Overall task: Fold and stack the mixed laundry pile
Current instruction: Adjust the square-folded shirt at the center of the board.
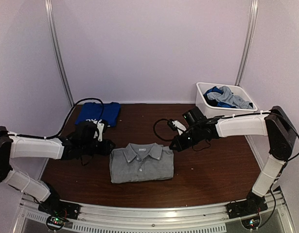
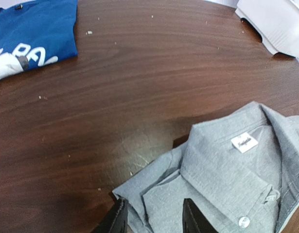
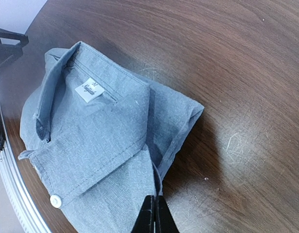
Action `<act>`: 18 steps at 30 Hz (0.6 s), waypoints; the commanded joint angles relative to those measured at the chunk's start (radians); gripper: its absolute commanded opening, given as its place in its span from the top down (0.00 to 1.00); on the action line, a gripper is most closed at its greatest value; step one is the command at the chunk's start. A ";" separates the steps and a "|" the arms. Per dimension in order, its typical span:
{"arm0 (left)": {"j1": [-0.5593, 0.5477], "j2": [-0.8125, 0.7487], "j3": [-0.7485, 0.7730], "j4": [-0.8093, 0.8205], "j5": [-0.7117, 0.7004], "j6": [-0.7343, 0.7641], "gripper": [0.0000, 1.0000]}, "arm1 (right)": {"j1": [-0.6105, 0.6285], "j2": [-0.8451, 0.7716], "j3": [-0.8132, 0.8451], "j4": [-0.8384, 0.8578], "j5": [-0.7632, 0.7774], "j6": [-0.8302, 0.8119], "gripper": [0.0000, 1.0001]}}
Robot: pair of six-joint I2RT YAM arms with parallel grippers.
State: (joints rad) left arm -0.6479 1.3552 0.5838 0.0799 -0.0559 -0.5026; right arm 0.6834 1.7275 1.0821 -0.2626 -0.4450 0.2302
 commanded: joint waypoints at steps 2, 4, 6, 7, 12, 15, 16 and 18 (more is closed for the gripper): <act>0.036 -0.003 0.066 0.007 0.156 0.105 0.60 | 0.005 0.000 0.024 -0.016 0.025 -0.019 1.00; 0.036 0.024 0.080 0.019 0.224 0.117 0.62 | 0.005 -0.003 0.020 -0.014 0.026 -0.017 1.00; 0.036 0.063 0.087 0.034 0.279 0.115 0.64 | 0.005 -0.002 0.019 -0.013 0.026 -0.017 1.00; 0.036 0.078 0.086 0.044 0.292 0.109 0.64 | 0.005 0.000 0.021 -0.013 0.025 -0.017 1.00; 0.065 0.141 0.083 0.054 0.317 0.062 0.64 | 0.005 0.001 0.022 -0.013 0.021 -0.017 1.00; 0.093 0.157 0.067 0.077 0.333 0.043 0.62 | 0.005 0.001 0.021 -0.015 0.023 -0.016 1.00; 0.099 0.163 0.063 0.084 0.343 0.040 0.61 | 0.005 0.002 0.021 -0.014 0.023 -0.018 1.00; 0.112 0.180 0.066 0.092 0.365 0.037 0.60 | 0.005 0.004 0.019 -0.013 0.021 -0.017 1.00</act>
State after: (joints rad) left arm -0.5636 1.5101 0.6510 0.1051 0.2478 -0.4435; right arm 0.6834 1.7275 1.0821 -0.2718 -0.4435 0.2295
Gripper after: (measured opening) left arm 0.393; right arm 0.005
